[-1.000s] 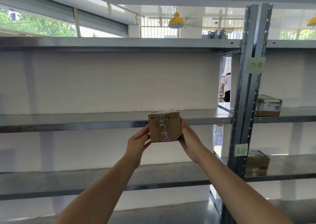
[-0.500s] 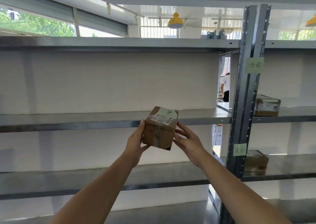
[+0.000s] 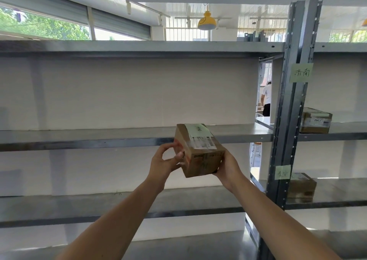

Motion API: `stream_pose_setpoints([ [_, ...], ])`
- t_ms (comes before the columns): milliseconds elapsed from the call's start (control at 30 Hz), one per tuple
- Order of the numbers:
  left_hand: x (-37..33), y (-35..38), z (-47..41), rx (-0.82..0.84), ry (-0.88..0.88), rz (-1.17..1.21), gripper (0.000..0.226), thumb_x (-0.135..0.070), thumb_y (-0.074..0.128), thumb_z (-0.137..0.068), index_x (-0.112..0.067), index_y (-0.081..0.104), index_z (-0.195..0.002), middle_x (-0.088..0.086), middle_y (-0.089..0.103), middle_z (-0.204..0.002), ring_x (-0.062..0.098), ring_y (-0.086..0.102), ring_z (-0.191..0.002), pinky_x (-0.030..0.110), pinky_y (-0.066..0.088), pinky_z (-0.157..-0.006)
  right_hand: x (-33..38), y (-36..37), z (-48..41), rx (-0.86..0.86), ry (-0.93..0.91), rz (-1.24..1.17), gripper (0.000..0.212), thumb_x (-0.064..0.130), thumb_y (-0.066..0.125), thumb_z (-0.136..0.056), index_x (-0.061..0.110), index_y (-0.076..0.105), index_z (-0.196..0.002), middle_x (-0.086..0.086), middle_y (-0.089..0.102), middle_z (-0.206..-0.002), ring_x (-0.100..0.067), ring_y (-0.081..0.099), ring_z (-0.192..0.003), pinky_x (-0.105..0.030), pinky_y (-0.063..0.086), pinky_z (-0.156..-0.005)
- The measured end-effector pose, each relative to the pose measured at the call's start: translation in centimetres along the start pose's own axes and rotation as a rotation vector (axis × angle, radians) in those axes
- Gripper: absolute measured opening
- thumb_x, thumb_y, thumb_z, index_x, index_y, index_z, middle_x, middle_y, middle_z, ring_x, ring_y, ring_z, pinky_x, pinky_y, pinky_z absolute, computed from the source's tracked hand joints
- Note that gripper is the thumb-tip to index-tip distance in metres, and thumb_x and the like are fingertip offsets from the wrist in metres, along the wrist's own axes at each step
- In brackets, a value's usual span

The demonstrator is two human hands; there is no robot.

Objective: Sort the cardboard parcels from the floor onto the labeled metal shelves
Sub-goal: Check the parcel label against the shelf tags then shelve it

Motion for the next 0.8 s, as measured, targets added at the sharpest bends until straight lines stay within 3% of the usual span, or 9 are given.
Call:
stream_pose_setpoints([
  [133,0.0,-0.1,-0.4,0.192,0.047,-0.161,0.089,-0.013,0.081,-0.08,-0.034,0.03,-0.15,-0.017,0.045,-0.137,0.018,0.072,-0.101,0.026,0.06,-0.078,0.3,-0.6,-0.2,-0.048,0.032,0.036,0.042,0.042,0.043,-0.1,0.02,0.063,-0.129,-0.009,0.073,-0.118,-0.032,0.065,-0.114,-0.053,0.049,-0.102],
  [200,0.1,0.3,-0.3,0.302,0.006,-0.246,0.093,-0.014,0.083,-0.079,-0.03,0.027,-0.151,-0.011,0.047,-0.138,0.016,0.064,-0.111,0.02,0.058,-0.078,0.3,-1.0,-0.3,-0.108,0.049,0.058,0.044,0.041,0.04,-0.099,0.016,0.065,-0.125,-0.012,0.072,-0.119,-0.033,0.065,-0.113,-0.051,0.047,-0.105],
  [267,0.4,0.8,0.1,0.346,-0.051,-0.286,0.085,-0.01,0.084,-0.077,-0.021,0.035,-0.145,-0.005,0.054,-0.132,0.005,0.058,-0.109,0.013,0.054,-0.074,0.2,-1.3,-0.3,-0.178,0.06,0.063,0.048,0.046,0.03,-0.103,0.016,0.067,-0.113,-0.012,0.071,-0.114,-0.028,0.066,-0.105,-0.044,0.048,-0.101],
  [367,0.9,0.9,0.3,0.226,-0.023,-0.309,0.077,-0.009,0.088,-0.071,-0.016,0.045,-0.135,-0.005,0.061,-0.12,0.0,0.058,-0.099,0.008,0.051,-0.07,0.1,-0.8,-0.4,-0.257,0.075,0.018,0.059,0.054,0.019,-0.105,0.018,0.066,-0.106,-0.003,0.068,-0.098,-0.016,0.062,-0.088,-0.033,0.045,-0.085],
  [467,1.2,1.0,0.2,0.066,0.029,-0.289,0.077,-0.011,0.092,-0.065,-0.016,0.051,-0.13,-0.007,0.065,-0.114,0.002,0.059,-0.095,0.008,0.05,-0.067,0.1,0.3,-0.7,-0.296,0.074,0.0,0.059,0.052,0.018,-0.105,0.019,0.067,-0.102,-0.002,0.069,-0.094,-0.016,0.061,-0.083,-0.03,0.044,-0.066],
  [567,1.4,1.6,0.1,-0.029,0.063,-0.261,0.078,-0.015,0.095,-0.06,-0.019,0.054,-0.127,-0.006,0.068,-0.114,0.01,0.064,-0.103,0.013,0.052,-0.074,0.3,1.1,-1.1,-0.326,0.043,0.003,0.052,0.046,0.028,-0.104,0.017,0.071,-0.104,-0.009,0.074,-0.104,-0.023,0.067,-0.086,-0.032,0.051,-0.067],
  [633,1.0,1.7,0.2,-0.079,0.086,-0.266,0.078,-0.015,0.095,-0.06,-0.021,0.053,-0.125,-0.008,0.068,-0.113,0.005,0.062,-0.1,0.008,0.05,-0.071,0.5,1.7,-1.1,-0.288,0.029,-0.031,0.042,0.042,0.038,-0.102,0.019,0.072,-0.096,-0.006,0.078,-0.091,-0.023,0.07,-0.079,-0.032,0.054,-0.067],
  [700,0.6,1.7,0.3,-0.104,0.101,-0.282,0.078,-0.015,0.094,-0.061,-0.023,0.051,-0.125,-0.012,0.066,-0.11,-0.003,0.059,-0.098,0.003,0.048,-0.068,0.6,2.1,-1.1,-0.264,0.007,-0.032,0.036,0.037,0.044,-0.101,0.017,0.073,-0.093,-0.002,0.077,-0.081,-0.02,0.069,-0.074,-0.03,0.053,-0.062],
  [800,0.6,1.2,0.4,-0.135,0.103,-0.301,0.076,-0.013,0.094,-0.062,-0.025,0.05,-0.122,-0.016,0.063,-0.106,-0.004,0.057,-0.095,-0.001,0.045,-0.066,0.7,1.8,-1.1,-0.334,-0.088,0.09,0.028,0.025,0.044,-0.103,0.014,0.069,-0.095,-0.003,0.07,-0.086,-0.018,0.062,-0.078,-0.022,0.044,-0.055],
])
Point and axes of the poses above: each hand's wrist, its own z-axis away from the middle knuckle, its own y-axis out of the palm, x = y × z, the point moved 4 cm from there along -z, towards the middle knuckle
